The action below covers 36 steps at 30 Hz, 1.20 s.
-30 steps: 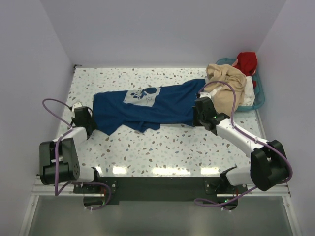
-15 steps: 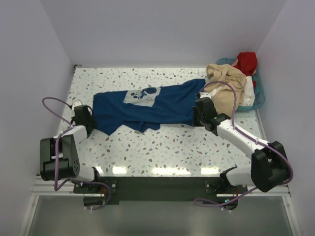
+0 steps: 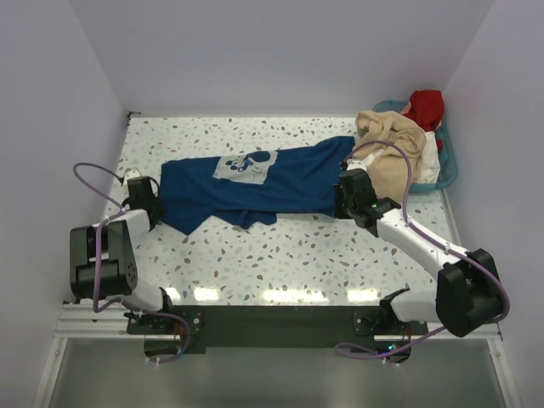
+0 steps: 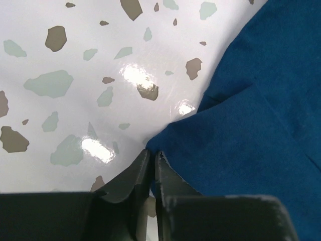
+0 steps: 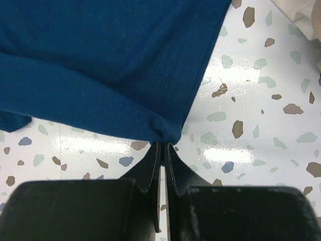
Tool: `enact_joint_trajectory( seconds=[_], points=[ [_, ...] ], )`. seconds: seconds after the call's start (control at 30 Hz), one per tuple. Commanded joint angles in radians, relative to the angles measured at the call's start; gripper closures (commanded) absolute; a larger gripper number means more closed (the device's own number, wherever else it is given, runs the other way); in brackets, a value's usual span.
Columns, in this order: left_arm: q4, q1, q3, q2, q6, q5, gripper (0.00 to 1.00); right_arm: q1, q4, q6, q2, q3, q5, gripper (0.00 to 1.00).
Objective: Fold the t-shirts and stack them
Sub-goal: Flatten the tshirt out
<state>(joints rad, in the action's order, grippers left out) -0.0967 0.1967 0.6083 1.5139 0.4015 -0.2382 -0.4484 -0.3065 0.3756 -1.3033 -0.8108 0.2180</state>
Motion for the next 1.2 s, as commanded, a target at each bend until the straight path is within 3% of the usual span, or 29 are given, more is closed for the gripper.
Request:
enact_joint_trajectory(
  seconds=[0.0, 0.07, 0.23, 0.63, 0.9, 1.03, 1.17],
  points=[
    [-0.005, 0.009, 0.024, 0.023, -0.018, 0.007, 0.93, 0.004, 0.021, -0.009, 0.036, 0.005, 0.012, 0.99],
    [-0.008, 0.009, 0.018, 0.009, -0.021, 0.022, 1.0, 0.005, 0.018, -0.007, 0.045, 0.007, 0.012, 0.99],
    [-0.012, 0.01, -0.008, -0.098, 0.0, 0.059, 1.0, 0.004, 0.012, -0.009, 0.073, 0.009, 0.012, 1.0],
    [0.095, 0.007, 0.083, -0.699, 0.129, 0.142, 1.0, 0.002, -0.091, -0.023, 0.286, -0.082, -0.043, 1.0],
    [0.288, 0.007, 0.419, -0.847, 0.085, 0.162, 1.0, -0.003, -0.216, -0.029, 0.6, -0.227, -0.095, 1.0],
    [0.36, 0.007, 0.698, -0.793, 0.057, 0.184, 1.0, -0.001, -0.269, -0.049, 0.674, -0.391, -0.158, 1.0],
    [0.354, 0.007, 0.85, -0.715, 0.054, 0.226, 1.0, -0.003, -0.255, -0.07, 0.661, -0.494, -0.144, 1.0]
  ],
)
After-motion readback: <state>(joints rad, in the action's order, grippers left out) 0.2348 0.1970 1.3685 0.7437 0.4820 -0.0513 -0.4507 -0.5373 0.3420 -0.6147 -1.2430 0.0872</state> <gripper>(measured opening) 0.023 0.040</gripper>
